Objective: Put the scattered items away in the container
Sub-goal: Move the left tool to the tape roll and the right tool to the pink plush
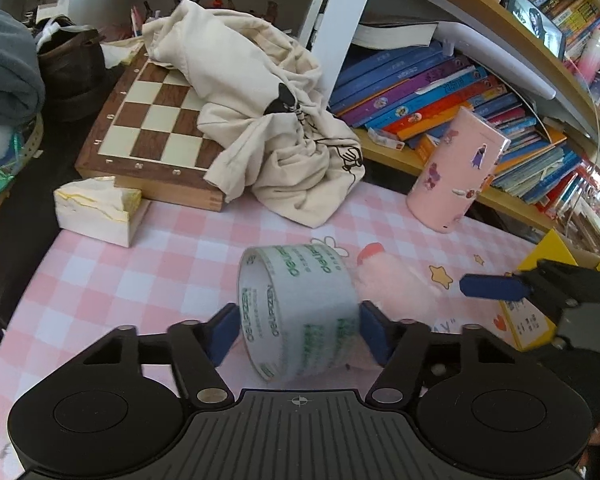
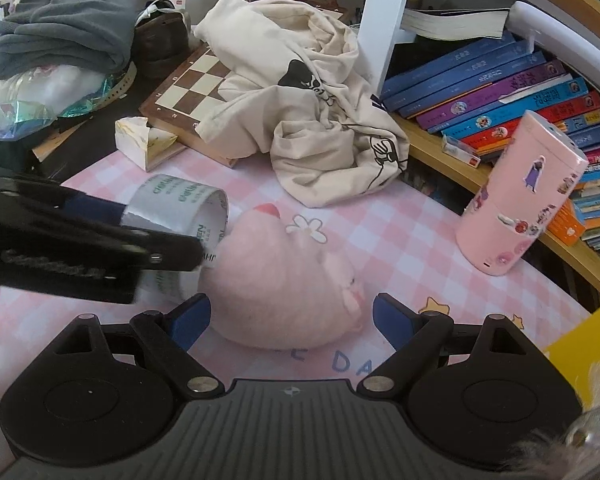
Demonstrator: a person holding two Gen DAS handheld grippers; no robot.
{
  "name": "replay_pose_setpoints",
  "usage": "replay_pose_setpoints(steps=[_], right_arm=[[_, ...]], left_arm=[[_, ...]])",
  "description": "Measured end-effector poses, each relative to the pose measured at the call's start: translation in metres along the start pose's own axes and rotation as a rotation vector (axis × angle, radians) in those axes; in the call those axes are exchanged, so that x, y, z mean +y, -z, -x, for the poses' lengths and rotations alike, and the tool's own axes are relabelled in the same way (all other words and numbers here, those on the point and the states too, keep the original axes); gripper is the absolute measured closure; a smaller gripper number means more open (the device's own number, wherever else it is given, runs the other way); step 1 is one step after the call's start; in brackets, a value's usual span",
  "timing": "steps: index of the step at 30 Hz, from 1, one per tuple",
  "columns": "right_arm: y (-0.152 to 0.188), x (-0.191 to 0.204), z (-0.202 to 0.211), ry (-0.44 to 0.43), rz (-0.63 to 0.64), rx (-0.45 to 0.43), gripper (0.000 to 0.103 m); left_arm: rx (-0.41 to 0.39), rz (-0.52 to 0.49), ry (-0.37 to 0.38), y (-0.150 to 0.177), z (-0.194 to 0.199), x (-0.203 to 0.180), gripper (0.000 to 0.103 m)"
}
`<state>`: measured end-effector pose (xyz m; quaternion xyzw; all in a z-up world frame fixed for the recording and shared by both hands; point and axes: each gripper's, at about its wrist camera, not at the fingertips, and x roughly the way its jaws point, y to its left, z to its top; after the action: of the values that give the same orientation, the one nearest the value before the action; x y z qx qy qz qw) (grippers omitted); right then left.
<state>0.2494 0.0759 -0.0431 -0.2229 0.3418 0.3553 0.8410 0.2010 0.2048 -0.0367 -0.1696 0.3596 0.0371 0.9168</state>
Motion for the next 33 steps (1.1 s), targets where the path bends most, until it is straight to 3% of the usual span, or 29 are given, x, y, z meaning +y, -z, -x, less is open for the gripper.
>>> replay_pose_setpoints(steps=[9, 16, 33], right_arm=[[-0.006, -0.001, -0.020, -0.029, -0.024, 0.020, 0.011], [-0.009, 0.000, -0.033, -0.038, -0.034, 0.021, 0.009], [-0.007, 0.000, -0.035, -0.022, -0.022, -0.003, 0.012]], left_arm=[[0.028, 0.001, -0.053, 0.004, 0.001, 0.013, 0.042], [0.017, 0.003, -0.039, 0.001, -0.003, 0.008, 0.042], [-0.011, -0.069, -0.080, -0.004, -0.026, 0.002, 0.043]])
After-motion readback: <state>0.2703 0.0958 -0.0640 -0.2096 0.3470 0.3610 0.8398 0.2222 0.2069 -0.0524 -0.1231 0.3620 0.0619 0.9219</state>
